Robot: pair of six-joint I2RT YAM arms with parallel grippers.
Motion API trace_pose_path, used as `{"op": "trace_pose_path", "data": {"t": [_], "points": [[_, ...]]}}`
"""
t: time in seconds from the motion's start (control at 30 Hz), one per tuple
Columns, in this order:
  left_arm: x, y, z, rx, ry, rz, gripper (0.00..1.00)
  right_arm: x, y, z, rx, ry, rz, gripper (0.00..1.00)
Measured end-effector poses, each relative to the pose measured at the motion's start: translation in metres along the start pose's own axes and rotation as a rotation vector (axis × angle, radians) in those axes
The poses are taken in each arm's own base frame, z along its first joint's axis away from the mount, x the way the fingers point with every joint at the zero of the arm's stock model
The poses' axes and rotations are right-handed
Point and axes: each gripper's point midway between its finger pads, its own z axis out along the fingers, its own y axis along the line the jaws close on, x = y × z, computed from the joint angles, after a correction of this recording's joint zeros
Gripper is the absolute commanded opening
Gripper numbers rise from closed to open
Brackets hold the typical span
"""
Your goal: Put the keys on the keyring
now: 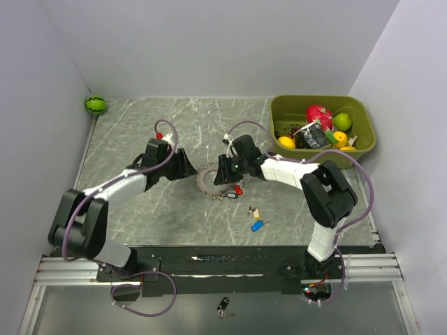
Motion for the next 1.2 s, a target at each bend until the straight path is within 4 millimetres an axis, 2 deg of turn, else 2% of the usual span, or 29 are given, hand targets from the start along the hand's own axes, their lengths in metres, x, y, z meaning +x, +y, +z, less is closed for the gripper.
{"op": "trace_pose_path", "data": {"t": [0.1, 0.2, 0.33, 0.47, 0.67, 0.97, 1.2], "points": [[0.018, -0.014, -0.013, 0.069, 0.003, 0.022, 0.48, -0.001, -0.002, -0.001, 0.006, 0.000, 0.000, 0.38], [0.043, -0.023, -0.016, 0.126, 0.034, 0.024, 0.47, -0.002, -0.004, -0.001, 0.009, -0.002, 0.003, 0.38], [0.086, -0.018, -0.022, 0.152, 0.101, -0.015, 0.46, -0.004, -0.008, -0.003, 0.016, -0.005, 0.009, 0.38], [0.104, -0.018, -0.024, 0.159, 0.124, -0.050, 0.46, -0.004, -0.010, -0.003, 0.021, -0.007, 0.012, 0.38], [0.107, -0.032, -0.017, 0.190, 0.112, -0.067, 0.41, -0.005, -0.011, -0.004, 0.022, -0.010, 0.014, 0.38], [0.117, -0.014, 0.004, 0.110, 0.127, -0.136, 0.39, -0.011, -0.011, -0.013, 0.019, -0.036, 0.013, 0.38], [0.115, -0.016, 0.010, 0.119, 0.107, -0.144, 0.35, -0.013, -0.010, -0.016, 0.016, -0.047, 0.009, 0.38]]}}
